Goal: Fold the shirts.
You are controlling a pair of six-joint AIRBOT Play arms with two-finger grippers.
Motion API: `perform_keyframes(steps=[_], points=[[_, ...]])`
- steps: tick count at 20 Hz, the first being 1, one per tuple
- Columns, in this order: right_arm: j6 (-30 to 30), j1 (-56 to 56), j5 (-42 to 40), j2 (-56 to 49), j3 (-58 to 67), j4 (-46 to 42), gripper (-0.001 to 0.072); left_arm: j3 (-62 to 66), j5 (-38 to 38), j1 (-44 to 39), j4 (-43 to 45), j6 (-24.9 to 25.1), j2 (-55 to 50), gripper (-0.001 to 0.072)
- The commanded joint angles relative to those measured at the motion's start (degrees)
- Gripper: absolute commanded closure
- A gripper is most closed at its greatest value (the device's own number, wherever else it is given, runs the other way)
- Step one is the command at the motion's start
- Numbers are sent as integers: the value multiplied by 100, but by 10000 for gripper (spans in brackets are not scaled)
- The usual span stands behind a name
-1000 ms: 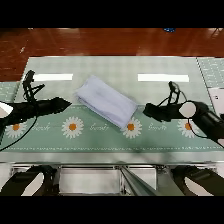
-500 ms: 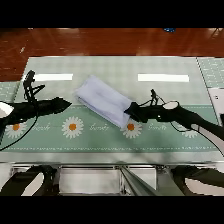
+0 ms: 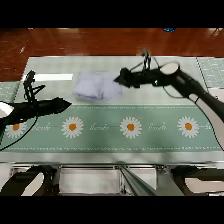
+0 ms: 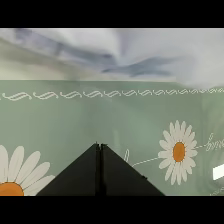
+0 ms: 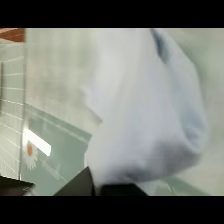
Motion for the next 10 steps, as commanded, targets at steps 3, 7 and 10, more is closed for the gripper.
perform_keyframes(steps=[3, 7, 10], points=[[1346, -498, 1043, -24, 2653, -1987, 694, -4, -7, 2, 2, 118, -2, 688], [1578, -1521, 1882, 92, 3473, -2061, 694, -4, -11, 2, 2, 120, -2, 688], [1604, -2566, 2481, 385, 3506, -2057, 694, -4, -9, 2, 2, 127, -2, 688]])
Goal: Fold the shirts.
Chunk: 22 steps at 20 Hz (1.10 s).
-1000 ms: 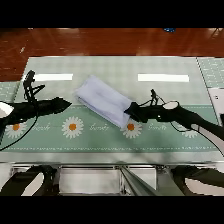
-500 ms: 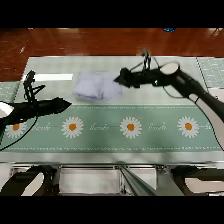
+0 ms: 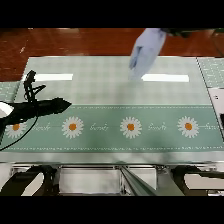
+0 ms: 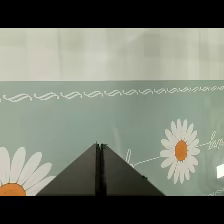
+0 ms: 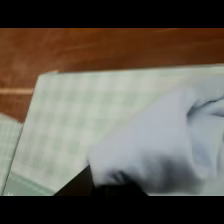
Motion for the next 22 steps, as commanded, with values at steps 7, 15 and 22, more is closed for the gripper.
perform_keyframes(steps=[7, 15, 22], points=[[286, -2542, 2354, 844, -55, -1021, 694, -2, 0, 2, 0, 76, -2, 688], [415, -4929, 2146, 2918, -3888, -2260, 694, -4, 2, 2, 2, 166, -2, 688], [385, -6638, 2343, 3600, -5998, -3738, 690, -2, 15, 2, 2, 164, -2, 688]])
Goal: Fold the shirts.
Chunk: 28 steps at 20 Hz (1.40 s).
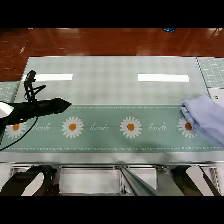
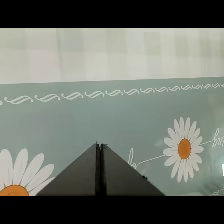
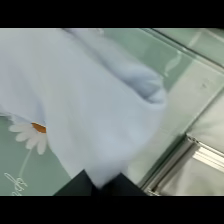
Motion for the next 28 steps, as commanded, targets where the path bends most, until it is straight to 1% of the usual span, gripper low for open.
perform_keyframes(steps=[1, 2, 4, 6, 7, 8, 9, 11, 12, 13, 14, 15, 16, 17, 18, 19, 20, 21, 22, 25, 27, 28], points=[[17, -498, 66, 229, -984, -647, 584, -2, 105, 9, 4, 83, -2, 688], [-2, -498, 28, 229, -1069, -769, 315, 0, 262, 15, 7, 256, -2, 688], [-28, -498, -184, 229, -990, -935, 302, 59, 710, 168, 2, 310, -4, 688], [66, -498, -625, 229, -625, -669, 307, 463, 1045, 474, -2, 293, -4, 688], [168, -498, -977, 221, -317, -245, 403, 798, 1071, 625, -2, 295, -4, 688], [127, -496, -1342, 177, 26, 560, 608, 1200, 1078, 748, -2, 295, -7, 688], [-175, -472, -1797, 105, 387, 1860, 693, 1705, 1078, 822, -2, 295, -44, 688], [-999, 133, -2684, -92, 1043, 4387, 693, 2822, 1062, 758, -4, 291, -262, 689], [-1611, 684, -2811, -190, 1408, 5488, 694, 3405, 1008, 597, -4, 221, -437, 689], [-2339, 1436, -2800, -280, 1823, 6118, 694, 3895, 911, 369, 0, 96, -616, 689], [-2673, 2212, -2848, -341, 2210, 5858, 694, 4299, 802, 76, 22, 96, -798, 689], [-2559, 3088, -2959, -409, 2542, 4778, 694, 4605, 699, -289, 197, 72, -1003, 689], [-2015, 3891, -3047, -476, 2680, 3480, 694, 4734, 654, -693, 614, -122, -1193, 690], [-1392, 4712, -3038, -597, 2688, 2166, 694, 4730, 597, -1056, 1226, -490, -1368, 690], [-979, 5379, -2857, -776, 2688, 1141, 694, 4712, 380, -1384, 1989, -964, -1589, 689], [-708, 6022, -2559, -1036, 2688, 319, 693, 4673, 61, -1661, 2793, -1471, -1851, 690], [-586, 6489, -2280, -1331, 2688, -249, 693, 4590, -212, -1829, 3458, -1875, -2116, 689], [-487, 6883, -2031, -1690, 2688, -713, 694, 4465, -365, -1878, 3849, -2186, -2337, 689], [-391, 7143, -1832, -2041, 2688, -1010, 694, 4260, -389, -1847, 4015, -2428, -2544, 689], [55, 7436, -1541, -3091, 2575, -1388, 694, 3615, -348, -1683, 4013, -2531, -2964, 688], [284, 7434, -1552, -3469, 2385, -1394, 694, 3469, -356, -1600, 4011, -2586, -3038, 688], [308, 7434, -1572, -3556, 2343, -1423, 694, 3484, -348, -1582, 4013, -2583, -3016, 688]])
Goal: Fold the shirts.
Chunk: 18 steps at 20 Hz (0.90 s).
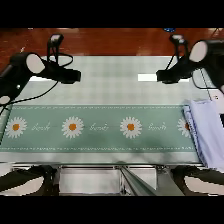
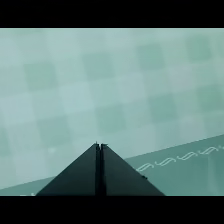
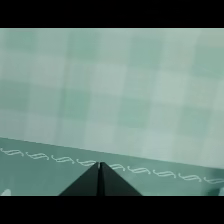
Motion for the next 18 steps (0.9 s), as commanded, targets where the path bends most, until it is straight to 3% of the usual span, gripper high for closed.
perform_keyframes(steps=[1, 18], points=[[380, 243, 114, -595, -140, -485, 693, -173, -66, 50, 275, -240, -151, 688], [378, 238, 190, -588, -140, -483, 693, -120, -345, 44, 275, -203, -326, 688]])
